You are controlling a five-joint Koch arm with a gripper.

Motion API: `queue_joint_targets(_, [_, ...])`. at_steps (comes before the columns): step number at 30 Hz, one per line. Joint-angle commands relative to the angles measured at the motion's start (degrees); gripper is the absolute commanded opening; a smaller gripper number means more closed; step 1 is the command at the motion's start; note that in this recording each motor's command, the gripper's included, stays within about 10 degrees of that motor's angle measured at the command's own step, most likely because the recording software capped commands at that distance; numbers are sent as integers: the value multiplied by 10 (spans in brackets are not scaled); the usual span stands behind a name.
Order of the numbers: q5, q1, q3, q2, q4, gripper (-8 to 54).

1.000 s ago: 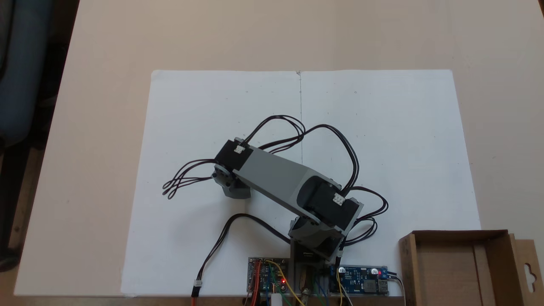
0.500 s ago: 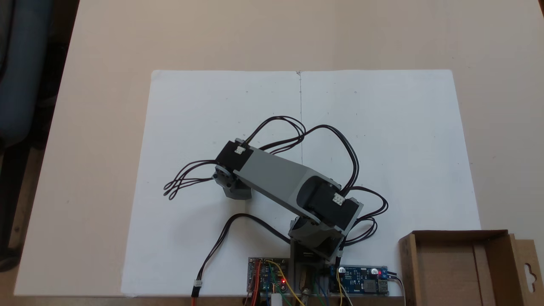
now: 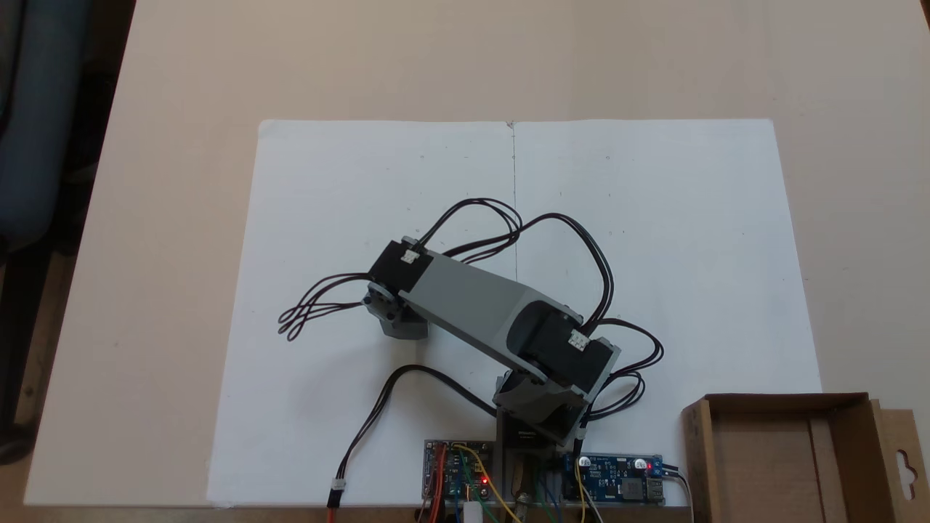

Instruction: Grasp a green dice and put it in the bin.

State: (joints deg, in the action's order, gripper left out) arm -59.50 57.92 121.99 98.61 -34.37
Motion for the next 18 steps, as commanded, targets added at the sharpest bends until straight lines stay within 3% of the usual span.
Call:
queue_joint_targets(1, [-36, 2, -1, 2, 23, 423])
queue_joint_targets(18, [-36, -7, -1, -71, 40, 414])
